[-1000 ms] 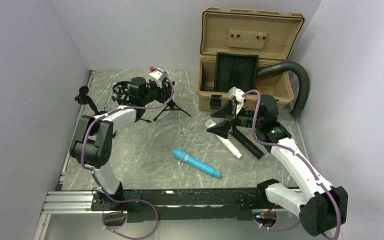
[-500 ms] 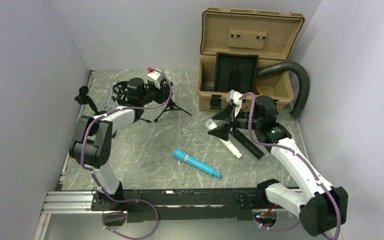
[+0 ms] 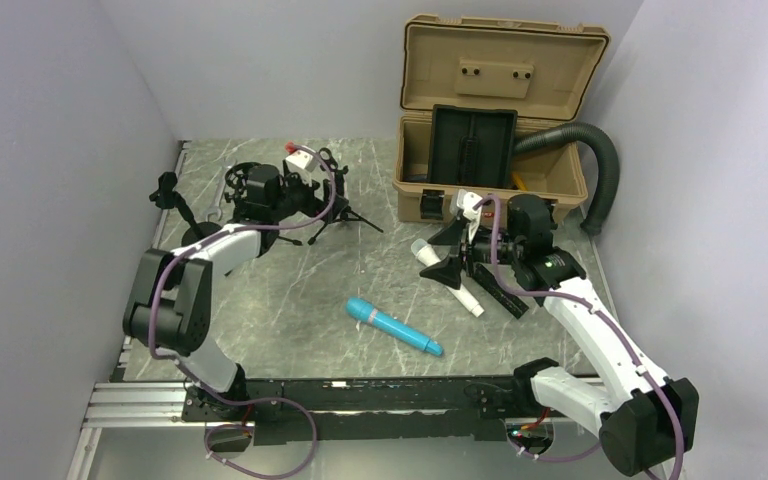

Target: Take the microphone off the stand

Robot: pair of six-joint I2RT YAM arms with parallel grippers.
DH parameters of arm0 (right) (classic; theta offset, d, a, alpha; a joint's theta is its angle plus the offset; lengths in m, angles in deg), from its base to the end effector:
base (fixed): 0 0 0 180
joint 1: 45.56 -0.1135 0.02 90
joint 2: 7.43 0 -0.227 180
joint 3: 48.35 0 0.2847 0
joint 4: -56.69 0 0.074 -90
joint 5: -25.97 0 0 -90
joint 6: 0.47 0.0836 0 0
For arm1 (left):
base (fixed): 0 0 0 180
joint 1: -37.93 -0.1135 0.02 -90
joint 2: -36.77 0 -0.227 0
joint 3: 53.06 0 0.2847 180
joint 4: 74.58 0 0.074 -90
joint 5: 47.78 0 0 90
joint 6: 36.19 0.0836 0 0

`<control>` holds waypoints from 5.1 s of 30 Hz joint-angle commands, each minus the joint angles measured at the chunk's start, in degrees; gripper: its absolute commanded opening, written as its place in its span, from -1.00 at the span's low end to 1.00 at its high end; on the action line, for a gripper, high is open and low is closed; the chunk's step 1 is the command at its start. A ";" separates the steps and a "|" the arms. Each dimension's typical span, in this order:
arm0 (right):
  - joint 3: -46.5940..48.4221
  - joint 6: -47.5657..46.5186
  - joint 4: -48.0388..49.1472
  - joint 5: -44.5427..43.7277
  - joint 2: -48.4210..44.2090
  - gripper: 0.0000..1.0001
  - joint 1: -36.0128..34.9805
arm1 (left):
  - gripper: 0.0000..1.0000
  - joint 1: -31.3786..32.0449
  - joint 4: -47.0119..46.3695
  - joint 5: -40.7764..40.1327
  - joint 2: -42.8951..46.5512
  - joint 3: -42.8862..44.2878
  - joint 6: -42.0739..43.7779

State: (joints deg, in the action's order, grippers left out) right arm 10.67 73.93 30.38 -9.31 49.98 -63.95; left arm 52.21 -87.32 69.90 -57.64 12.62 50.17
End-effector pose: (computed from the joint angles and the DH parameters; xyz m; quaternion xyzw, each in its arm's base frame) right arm 0.2569 0.1573 0.2617 -0.4557 0.6427 0.3985 0.4696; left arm 0.4066 -0.1436 0.1622 0.2153 0.7587 -0.2797 0.5475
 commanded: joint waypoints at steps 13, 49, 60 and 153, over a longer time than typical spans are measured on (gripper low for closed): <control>0.68 -9.35 -6.38 -13.21 7.22 0.53 -17.12 | 0.99 -1.37 28.76 2.61 23.43 5.09 12.99; 6.16 1.61 -0.99 -40.43 38.34 -0.40 -35.26 | 0.99 -1.36 41.00 1.16 42.75 -2.16 22.71; 2.92 5.53 -0.09 -42.22 34.10 -0.85 -23.74 | 0.99 -1.36 41.74 -1.48 44.49 -3.23 23.86; 1.44 4.93 -0.98 -43.60 6.32 0.79 -9.57 | 0.99 -1.44 39.86 -6.56 46.42 -2.39 18.84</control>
State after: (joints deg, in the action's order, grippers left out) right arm 10.69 79.68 27.88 -53.77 62.81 -76.80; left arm 50.90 -45.35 67.30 -12.39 8.84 71.52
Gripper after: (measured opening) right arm 0.873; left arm 0.994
